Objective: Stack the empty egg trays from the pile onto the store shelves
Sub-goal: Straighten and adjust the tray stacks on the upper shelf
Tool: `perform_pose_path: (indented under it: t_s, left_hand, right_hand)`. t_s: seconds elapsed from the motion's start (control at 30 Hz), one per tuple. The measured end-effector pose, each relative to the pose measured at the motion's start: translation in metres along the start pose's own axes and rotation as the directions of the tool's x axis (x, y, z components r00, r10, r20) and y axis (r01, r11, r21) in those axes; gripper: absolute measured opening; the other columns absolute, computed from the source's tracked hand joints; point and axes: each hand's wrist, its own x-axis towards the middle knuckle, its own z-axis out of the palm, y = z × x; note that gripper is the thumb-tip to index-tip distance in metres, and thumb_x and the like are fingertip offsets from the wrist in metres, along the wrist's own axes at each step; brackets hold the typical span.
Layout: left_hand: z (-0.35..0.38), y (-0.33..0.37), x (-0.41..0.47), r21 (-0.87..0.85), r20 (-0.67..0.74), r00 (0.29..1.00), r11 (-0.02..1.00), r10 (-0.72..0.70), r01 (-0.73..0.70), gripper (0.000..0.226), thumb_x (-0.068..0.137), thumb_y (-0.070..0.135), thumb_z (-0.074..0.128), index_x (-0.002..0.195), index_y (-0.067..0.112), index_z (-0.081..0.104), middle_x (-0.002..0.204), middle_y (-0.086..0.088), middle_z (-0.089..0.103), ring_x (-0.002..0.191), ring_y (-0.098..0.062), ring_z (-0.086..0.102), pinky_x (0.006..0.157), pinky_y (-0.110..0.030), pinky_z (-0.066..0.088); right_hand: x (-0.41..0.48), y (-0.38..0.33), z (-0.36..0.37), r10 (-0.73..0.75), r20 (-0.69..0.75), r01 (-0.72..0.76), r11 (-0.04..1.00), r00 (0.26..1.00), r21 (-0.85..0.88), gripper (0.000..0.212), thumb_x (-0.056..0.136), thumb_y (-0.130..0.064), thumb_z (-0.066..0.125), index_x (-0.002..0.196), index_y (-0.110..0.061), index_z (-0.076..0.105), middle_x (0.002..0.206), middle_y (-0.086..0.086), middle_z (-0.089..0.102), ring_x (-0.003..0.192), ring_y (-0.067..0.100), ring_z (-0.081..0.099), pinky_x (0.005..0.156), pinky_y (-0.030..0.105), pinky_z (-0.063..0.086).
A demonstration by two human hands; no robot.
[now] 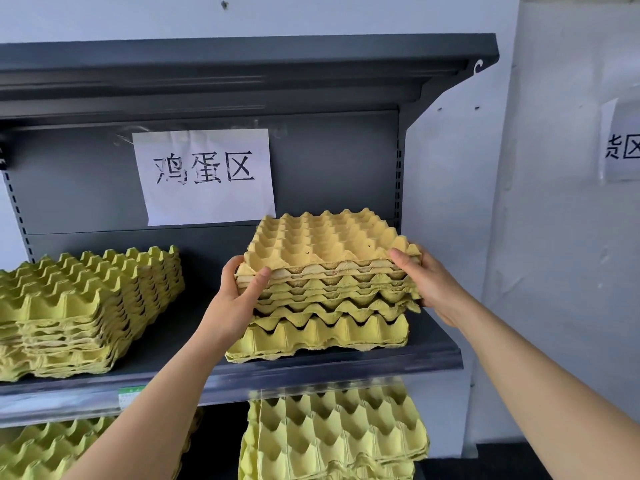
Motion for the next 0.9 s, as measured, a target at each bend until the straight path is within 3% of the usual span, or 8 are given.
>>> perform_pose_path:
  t_s: [0.17, 0.4, 0.5, 0.63, 0.77, 0.9]
  left_hand:
    - [0.001, -0.004, 0.0, -0.045, -0.001, 1.0, 0.999, -0.006, 0.006, 0.068, 0.079, 0.071, 0.05, 0.137, 0.045, 0.027, 0.101, 0.019, 0.059, 0.087, -0.005, 0.061, 0.07, -0.028, 0.049]
    - [0.003, -0.007, 0.001, -0.136, 0.01, 1.0, 0.991, -0.009, 0.01, 0.07, 0.075, 0.072, 0.054, 0.135, 0.047, 0.03, 0.107, 0.023, 0.056, 0.096, -0.003, 0.059, 0.073, -0.025, 0.045]
    - [0.002, -0.006, 0.003, -0.156, -0.003, 1.0, 0.988, -0.001, 0.001, 0.07, 0.075, 0.072, 0.056, 0.136, 0.046, 0.031, 0.109, 0.019, 0.058, 0.1, -0.011, 0.061, 0.082, -0.034, 0.051]
    - [0.002, 0.0, 0.008, -0.223, -0.021, 1.0, 0.975, 0.015, -0.02, 0.068, 0.078, 0.068, 0.061, 0.137, 0.046, 0.035, 0.118, 0.01, 0.062, 0.107, -0.016, 0.062, 0.092, -0.041, 0.053]
    - [0.002, 0.0, 0.007, -0.233, -0.021, 1.0, 0.973, 0.001, -0.005, 0.064, 0.08, 0.066, 0.061, 0.135, 0.045, 0.036, 0.116, 0.011, 0.063, 0.104, -0.014, 0.063, 0.088, -0.038, 0.053]
    - [0.0, -0.003, 0.002, -0.133, -0.061, 0.998, 0.99, 0.033, -0.041, 0.063, 0.08, 0.068, 0.057, 0.135, 0.043, 0.038, 0.109, 0.019, 0.06, 0.093, -0.005, 0.063, 0.073, -0.028, 0.052]
  right_hand:
    - [-0.002, 0.007, 0.004, 0.031, 0.022, -0.033, 0.997, 0.999, 0.069, 0.084, 0.073, -0.069, 0.058, 0.145, -0.035, 0.031, 0.143, -0.009, 0.045, 0.132, 0.017, 0.04, 0.108, 0.047, 0.033]
    - [-0.004, 0.005, 0.006, 0.154, 0.035, -0.157, 0.979, 0.988, 0.133, 0.098, 0.062, -0.078, 0.063, 0.144, -0.039, 0.028, 0.146, -0.007, 0.041, 0.134, 0.027, 0.039, 0.104, 0.064, 0.03]
    - [-0.003, 0.002, 0.006, 0.097, 0.001, -0.096, 0.982, 0.995, 0.16, 0.107, 0.051, -0.079, 0.07, 0.142, -0.032, 0.039, 0.139, -0.005, 0.051, 0.13, 0.022, 0.046, 0.108, 0.054, 0.035]
    - [0.0, -0.005, 0.004, 0.049, -0.054, -0.039, 0.982, 0.997, 0.185, 0.09, 0.05, -0.079, 0.071, 0.125, -0.032, 0.056, 0.124, -0.007, 0.063, 0.119, 0.019, 0.055, 0.106, 0.049, 0.039]
    - [-0.003, -0.002, 0.001, 0.076, -0.007, -0.075, 0.994, 0.997, 0.075, 0.096, 0.055, -0.084, 0.063, 0.135, -0.035, 0.046, 0.136, -0.008, 0.054, 0.127, 0.019, 0.048, 0.108, 0.051, 0.035]
    - [-0.005, -0.006, -0.005, 0.098, -0.01, -0.098, 0.97, 0.995, -0.223, 0.101, 0.061, -0.092, 0.042, 0.144, -0.037, 0.033, 0.146, -0.009, 0.043, 0.133, 0.02, 0.04, 0.108, 0.044, 0.033]
